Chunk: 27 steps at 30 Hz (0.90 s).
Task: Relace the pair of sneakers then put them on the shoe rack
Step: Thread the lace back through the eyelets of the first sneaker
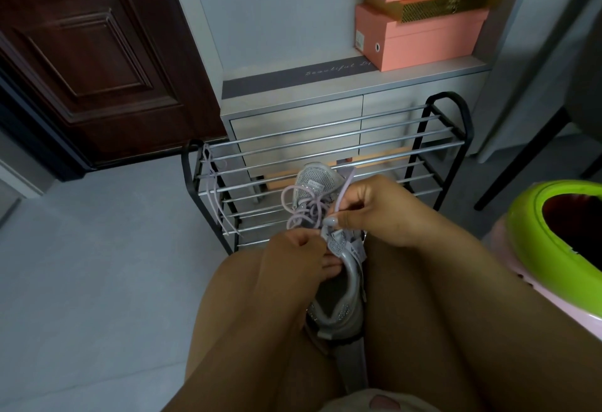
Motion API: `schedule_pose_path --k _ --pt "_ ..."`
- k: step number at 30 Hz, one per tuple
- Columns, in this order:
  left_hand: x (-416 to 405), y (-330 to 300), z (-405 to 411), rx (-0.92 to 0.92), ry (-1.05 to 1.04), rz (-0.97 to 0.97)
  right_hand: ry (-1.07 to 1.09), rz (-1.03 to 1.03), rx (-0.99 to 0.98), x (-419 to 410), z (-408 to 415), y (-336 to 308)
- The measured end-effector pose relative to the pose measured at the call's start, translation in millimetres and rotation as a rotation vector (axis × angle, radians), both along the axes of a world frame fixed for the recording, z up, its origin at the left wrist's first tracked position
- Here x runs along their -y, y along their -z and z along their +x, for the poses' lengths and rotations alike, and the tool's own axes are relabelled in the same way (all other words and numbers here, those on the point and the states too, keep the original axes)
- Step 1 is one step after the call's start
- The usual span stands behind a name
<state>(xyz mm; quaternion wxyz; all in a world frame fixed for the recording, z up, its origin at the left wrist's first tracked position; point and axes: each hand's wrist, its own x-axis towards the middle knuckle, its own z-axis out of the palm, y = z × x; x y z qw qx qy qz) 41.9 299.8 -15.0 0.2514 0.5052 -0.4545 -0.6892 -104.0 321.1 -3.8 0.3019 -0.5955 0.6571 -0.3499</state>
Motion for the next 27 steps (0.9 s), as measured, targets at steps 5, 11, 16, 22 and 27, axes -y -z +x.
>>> schedule_pose_path --k 5,11,16,22,27 --pt "0.6 0.4 0.1 0.005 -0.008 0.004 -0.003 0.012 0.015 0.1 1.7 -0.7" --pt "0.8 0.8 1.2 0.003 -0.007 -0.005 -0.006 0.015 0.075 0.7 1.4 0.1" --pt "1.9 0.7 0.7 -0.001 -0.002 0.007 -0.011 0.023 0.102 0.9 2.3 -0.6" --pt "1.3 -0.1 -0.4 0.024 0.014 -0.014 -0.005 0.03 0.103 1.5 3.1 -0.4" --pt "0.2 -1.3 0.5 0.025 0.01 -0.021 0.009 0.036 0.075 1.4 2.9 0.4"
